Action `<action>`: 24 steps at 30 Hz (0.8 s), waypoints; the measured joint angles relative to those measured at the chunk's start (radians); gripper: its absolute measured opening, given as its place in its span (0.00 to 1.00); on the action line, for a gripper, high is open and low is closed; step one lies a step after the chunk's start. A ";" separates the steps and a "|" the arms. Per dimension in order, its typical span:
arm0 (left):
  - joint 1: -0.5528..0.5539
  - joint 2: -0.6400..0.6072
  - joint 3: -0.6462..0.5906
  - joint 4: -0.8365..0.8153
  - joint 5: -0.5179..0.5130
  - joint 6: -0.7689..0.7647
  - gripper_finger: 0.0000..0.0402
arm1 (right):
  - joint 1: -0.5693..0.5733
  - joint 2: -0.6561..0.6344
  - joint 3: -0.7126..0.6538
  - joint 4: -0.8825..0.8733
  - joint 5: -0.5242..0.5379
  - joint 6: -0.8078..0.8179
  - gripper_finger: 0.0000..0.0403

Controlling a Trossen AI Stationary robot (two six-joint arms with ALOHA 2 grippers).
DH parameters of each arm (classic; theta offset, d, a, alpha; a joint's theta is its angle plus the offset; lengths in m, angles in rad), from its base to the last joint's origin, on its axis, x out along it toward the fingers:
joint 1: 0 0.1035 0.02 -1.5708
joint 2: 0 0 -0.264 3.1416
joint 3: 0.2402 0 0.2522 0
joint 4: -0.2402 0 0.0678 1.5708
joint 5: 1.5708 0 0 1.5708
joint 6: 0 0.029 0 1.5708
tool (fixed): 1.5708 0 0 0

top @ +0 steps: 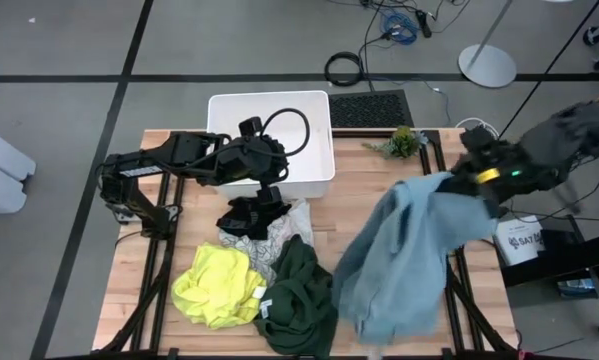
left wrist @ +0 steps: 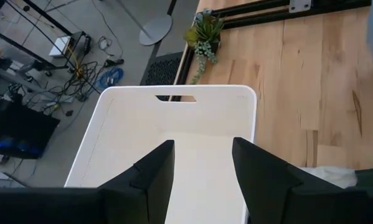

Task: Fold laundry
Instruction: Fold the denim pants

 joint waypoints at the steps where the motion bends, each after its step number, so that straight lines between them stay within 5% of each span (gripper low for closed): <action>1: 0.000 0.000 0.000 0.000 0.000 0.003 0.43 | -0.014 -0.002 -0.028 0.010 0.005 -0.031 0.01; 14: 0.000 0.000 0.000 0.001 0.000 -0.002 0.43 | -0.357 -0.065 -0.539 0.004 0.024 -0.276 0.01; 19: 0.000 0.000 0.000 0.001 0.026 -0.004 0.43 | -0.450 -0.066 -0.646 0.012 0.041 -0.384 0.01; 24: 0.000 0.000 0.000 0.001 0.026 -0.004 0.43 | -0.561 -0.049 -0.670 0.013 0.179 -0.498 0.02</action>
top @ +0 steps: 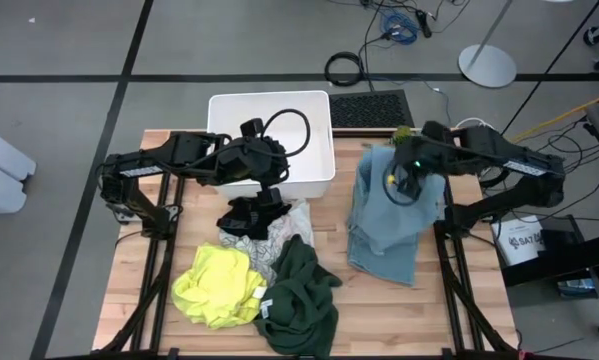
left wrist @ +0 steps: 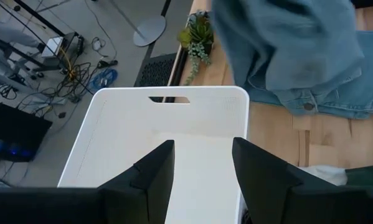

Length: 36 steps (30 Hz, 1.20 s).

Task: Fold laundry
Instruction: Fold the denim pants

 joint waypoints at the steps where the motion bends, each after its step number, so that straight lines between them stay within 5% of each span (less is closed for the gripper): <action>1: 0.000 0.000 0.000 0.000 0.000 0.000 0.43 | -0.025 0.004 -0.001 0.009 0.021 -0.025 0.02; 5: -0.002 0.000 0.000 0.002 0.036 0.000 0.43 | -0.110 0.010 -0.001 0.050 0.097 -0.136 0.02; 8: -0.015 0.003 -0.007 0.046 0.259 0.000 0.43 | -0.157 0.013 -0.001 0.076 0.097 -0.194 0.02; 11: -0.062 0.010 -0.079 0.242 0.450 0.024 0.43 | -0.190 0.013 -0.001 0.085 0.093 -0.214 0.02; 16: -0.151 0.071 -0.314 0.792 0.494 0.073 0.43 | -0.217 0.013 -0.001 0.090 0.047 -0.223 0.02; 21: -0.186 0.252 -0.511 1.525 0.408 -0.021 0.43 | -0.219 0.013 -0.001 0.089 0.034 -0.221 0.02; 24: -0.192 0.439 -0.521 1.793 0.277 -0.049 0.43 | -0.219 0.012 -0.001 0.089 0.002 -0.220 0.02; 30: -0.176 0.755 -0.410 1.970 0.040 -0.053 0.43 | -0.219 0.012 -0.001 0.092 -0.030 -0.212 0.02; 36: -0.126 0.932 -0.253 1.992 -0.032 -0.052 0.43 | -0.213 0.012 -0.001 0.091 -0.043 -0.159 0.02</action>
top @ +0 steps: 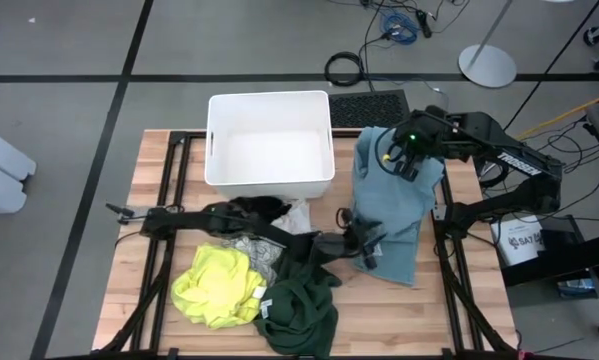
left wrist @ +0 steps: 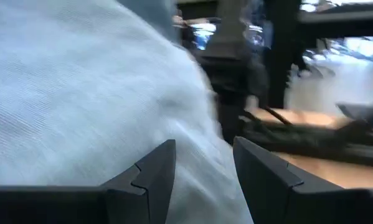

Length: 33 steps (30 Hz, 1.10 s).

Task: Fold laundry
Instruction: Fold the denim pants

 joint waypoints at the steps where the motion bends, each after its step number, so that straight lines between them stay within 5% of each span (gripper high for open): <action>1: 0.010 0.014 0.022 0.006 0.000 0.000 0.43 | 0.002 0.000 0.000 -0.001 -0.017 0.015 0.02; 8: 0.079 0.030 0.130 -0.099 0.001 -0.032 0.43 | 0.048 0.000 0.000 -0.024 -0.095 0.110 0.02; 12: 0.132 0.029 0.162 -0.286 0.010 -0.235 0.43 | 0.098 0.000 0.000 -0.074 -0.121 0.202 0.02; 17: 0.187 0.029 0.162 -0.391 0.086 -0.392 0.43 | 0.187 0.000 0.000 -0.106 -0.299 0.296 0.02; 24: 0.221 0.029 0.162 -0.382 0.228 -0.476 0.43 | 0.288 0.000 0.000 -0.110 -0.366 0.379 0.02; 29: 0.223 0.029 0.161 -0.342 0.526 -0.485 0.43 | 0.295 0.000 0.000 -0.111 -0.301 0.389 0.01; 33: 0.206 0.002 0.161 -0.420 0.622 -0.430 0.43 | 0.295 0.000 0.000 -0.110 -0.258 0.385 0.01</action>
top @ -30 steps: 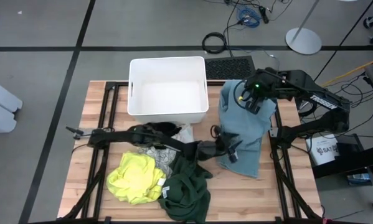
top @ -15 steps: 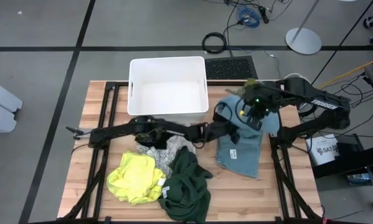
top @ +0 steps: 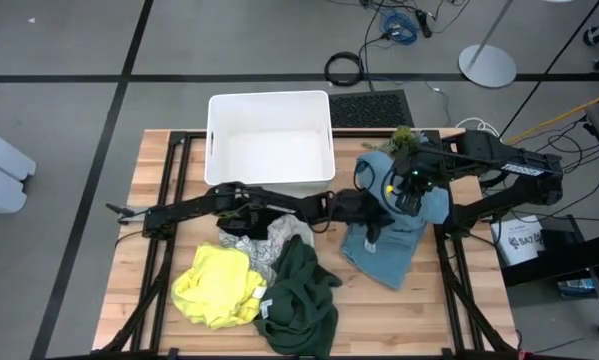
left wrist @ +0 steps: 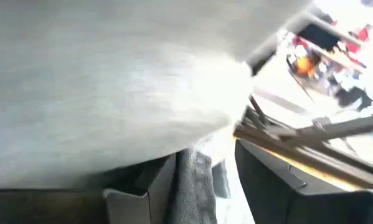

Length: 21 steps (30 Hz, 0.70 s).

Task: Fold laundry
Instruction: Fold the denim pants

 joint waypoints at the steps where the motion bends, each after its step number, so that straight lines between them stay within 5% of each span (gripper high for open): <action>1: -0.004 -0.010 0.000 -0.032 0.001 0.024 0.43 | 0.000 0.000 0.000 0.000 0.009 -0.001 0.01; 10: -0.056 -0.167 0.000 -0.252 -0.179 0.307 0.43 | -0.002 0.000 0.000 0.001 0.095 -0.036 0.01; 21: -0.147 -0.356 -0.001 -1.020 -0.430 0.431 0.43 | -0.035 0.000 0.000 0.003 0.165 -0.108 0.01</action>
